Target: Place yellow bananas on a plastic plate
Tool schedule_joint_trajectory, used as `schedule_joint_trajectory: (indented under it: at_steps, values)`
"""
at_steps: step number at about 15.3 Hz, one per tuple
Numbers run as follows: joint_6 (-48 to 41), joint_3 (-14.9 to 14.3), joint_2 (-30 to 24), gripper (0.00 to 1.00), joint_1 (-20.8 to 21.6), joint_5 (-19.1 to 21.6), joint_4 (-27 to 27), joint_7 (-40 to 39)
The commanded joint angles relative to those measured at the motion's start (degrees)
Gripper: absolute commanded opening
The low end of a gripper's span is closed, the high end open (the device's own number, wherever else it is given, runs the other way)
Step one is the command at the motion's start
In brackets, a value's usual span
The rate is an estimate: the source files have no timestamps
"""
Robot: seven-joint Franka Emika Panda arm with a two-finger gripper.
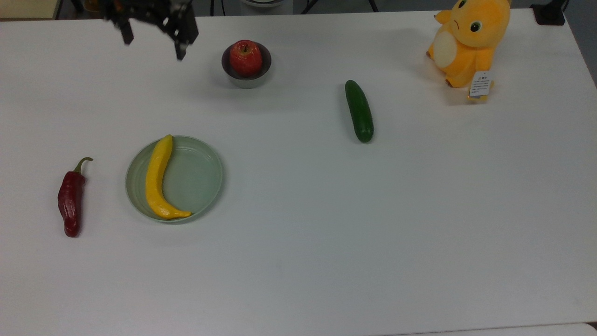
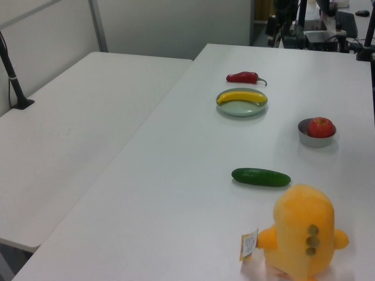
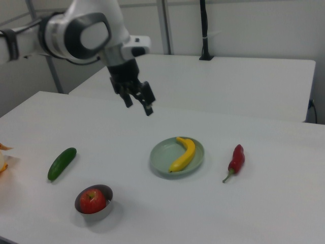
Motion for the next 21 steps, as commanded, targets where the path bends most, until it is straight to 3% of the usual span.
schedule_joint_trajectory:
  at_steps: [1,5,9,13,17,21]
  values:
    - [-7.53,-2.72,-6.2,1.0,6.06,1.33,-1.46,5.77]
    - [-17.1,-3.16,-8.06,1.0,11.86,4.4,1.0,6.58]
    - [-18.19,-2.64,-8.59,1.0,13.81,8.7,1.01,6.49]
    - [-12.04,-2.28,-7.71,1.0,15.12,9.24,-0.14,2.19]
    - [-6.24,-2.37,-5.25,1.0,14.6,9.15,-0.14,-8.7]
    - [-3.86,-2.37,-4.72,1.0,14.51,9.24,-0.49,-10.04]
